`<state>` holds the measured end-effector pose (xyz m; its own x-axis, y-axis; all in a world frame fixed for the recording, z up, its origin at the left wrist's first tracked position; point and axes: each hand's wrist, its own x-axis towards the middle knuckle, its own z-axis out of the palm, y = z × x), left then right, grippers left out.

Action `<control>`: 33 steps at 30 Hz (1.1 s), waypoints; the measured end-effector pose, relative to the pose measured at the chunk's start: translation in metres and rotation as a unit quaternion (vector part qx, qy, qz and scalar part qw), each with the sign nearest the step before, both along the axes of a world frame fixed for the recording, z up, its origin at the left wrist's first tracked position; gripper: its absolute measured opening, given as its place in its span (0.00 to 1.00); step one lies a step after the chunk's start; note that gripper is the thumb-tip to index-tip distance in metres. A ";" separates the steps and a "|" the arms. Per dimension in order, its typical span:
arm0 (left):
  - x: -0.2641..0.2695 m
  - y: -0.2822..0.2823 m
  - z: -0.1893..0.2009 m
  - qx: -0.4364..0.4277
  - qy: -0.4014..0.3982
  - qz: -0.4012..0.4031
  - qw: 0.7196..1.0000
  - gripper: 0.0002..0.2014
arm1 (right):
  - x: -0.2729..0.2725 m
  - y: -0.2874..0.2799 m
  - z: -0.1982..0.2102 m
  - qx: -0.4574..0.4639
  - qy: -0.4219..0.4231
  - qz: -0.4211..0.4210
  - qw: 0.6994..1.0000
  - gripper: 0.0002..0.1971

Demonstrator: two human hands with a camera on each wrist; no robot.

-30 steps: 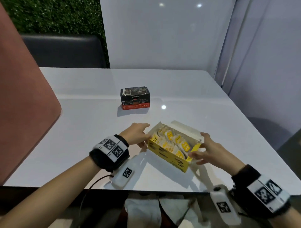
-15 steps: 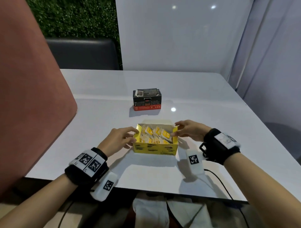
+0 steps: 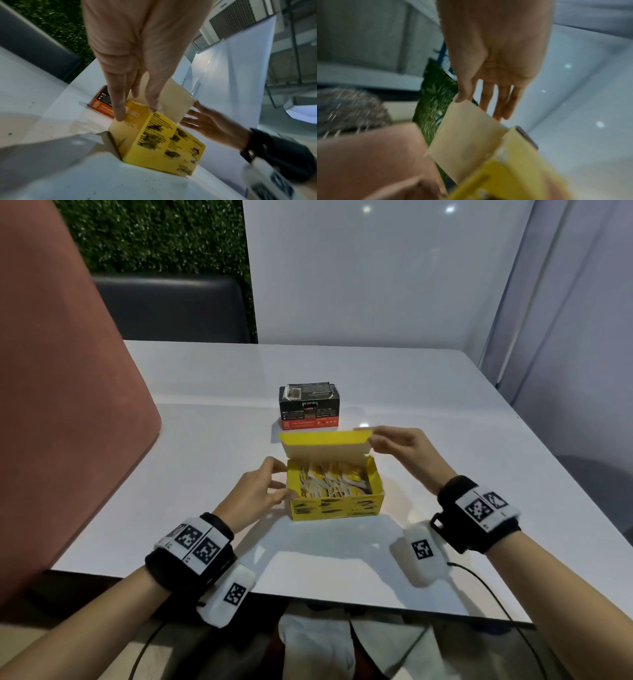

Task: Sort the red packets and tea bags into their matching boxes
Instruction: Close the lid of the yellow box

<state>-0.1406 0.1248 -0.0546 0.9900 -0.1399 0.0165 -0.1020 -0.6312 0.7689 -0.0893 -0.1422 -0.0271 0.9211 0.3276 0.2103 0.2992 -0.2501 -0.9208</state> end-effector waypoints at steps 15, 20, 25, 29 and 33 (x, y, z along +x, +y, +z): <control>0.024 0.002 0.006 0.064 0.038 -0.118 0.990 0.57 | -0.047 0.020 -0.006 -0.406 -0.200 0.099 0.886 0.19; 0.026 0.006 0.002 0.074 0.027 -0.135 0.988 0.42 | -0.047 0.023 0.004 -0.433 -0.196 0.079 0.876 0.18; 0.028 0.005 -0.001 0.079 0.030 -0.132 0.988 0.40 | -0.048 0.023 0.000 -0.467 -0.184 0.094 0.860 0.18; 0.027 0.003 -0.003 0.083 0.030 -0.137 0.987 0.40 | -0.048 0.021 -0.009 -0.460 -0.186 0.101 0.862 0.18; 0.032 0.005 0.005 0.148 0.070 -0.155 0.974 0.41 | -0.053 0.021 -0.015 -0.492 -0.192 0.115 0.841 0.17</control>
